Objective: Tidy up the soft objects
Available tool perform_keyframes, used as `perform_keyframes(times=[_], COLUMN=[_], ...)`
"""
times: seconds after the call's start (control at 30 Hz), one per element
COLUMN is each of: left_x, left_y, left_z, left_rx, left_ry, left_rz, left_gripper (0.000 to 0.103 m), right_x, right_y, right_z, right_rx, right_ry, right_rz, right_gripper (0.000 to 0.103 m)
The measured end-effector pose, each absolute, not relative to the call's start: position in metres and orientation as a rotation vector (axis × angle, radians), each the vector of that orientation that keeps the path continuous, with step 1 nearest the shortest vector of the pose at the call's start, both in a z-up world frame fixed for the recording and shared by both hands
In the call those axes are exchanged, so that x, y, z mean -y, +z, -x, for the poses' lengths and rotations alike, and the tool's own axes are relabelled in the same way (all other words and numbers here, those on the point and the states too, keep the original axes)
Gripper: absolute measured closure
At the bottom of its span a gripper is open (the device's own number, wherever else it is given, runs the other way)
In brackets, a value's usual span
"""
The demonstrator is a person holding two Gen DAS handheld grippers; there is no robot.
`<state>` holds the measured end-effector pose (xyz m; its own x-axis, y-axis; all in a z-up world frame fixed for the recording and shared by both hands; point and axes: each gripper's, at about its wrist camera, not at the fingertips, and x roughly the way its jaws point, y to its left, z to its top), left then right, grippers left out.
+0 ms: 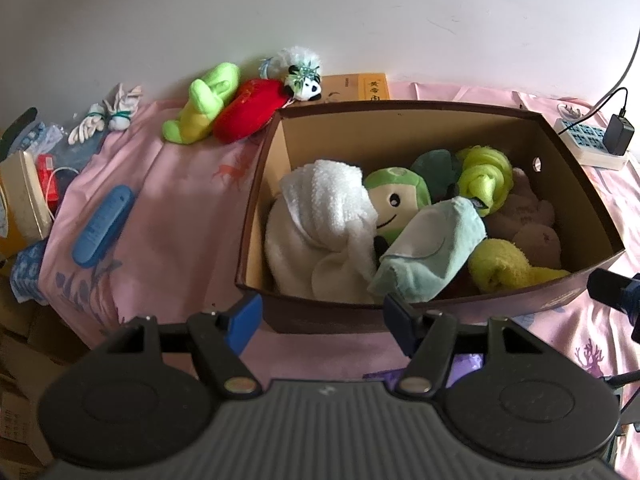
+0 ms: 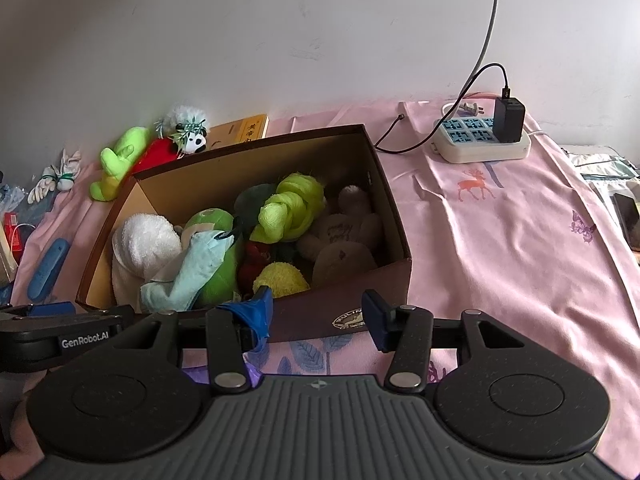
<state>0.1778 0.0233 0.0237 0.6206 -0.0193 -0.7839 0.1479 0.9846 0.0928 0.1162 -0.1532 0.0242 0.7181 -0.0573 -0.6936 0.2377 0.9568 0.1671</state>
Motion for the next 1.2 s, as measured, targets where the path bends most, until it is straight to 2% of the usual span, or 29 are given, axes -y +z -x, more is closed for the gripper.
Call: perform_keyframes(times=[1.2], left_x=[-0.0295], left_y=[0.0225], left_z=[-0.1675], left_rx=[-0.917], left_ry=[-0.070], left_rz=[-0.143], left_gripper=[0.037], right_x=[0.1499], right_y=[0.0268], right_z=[-0.1091], right_rx=[-0.748], right_ry=[-0.159], right_rz=[-0.250], right_gripper=[0.068])
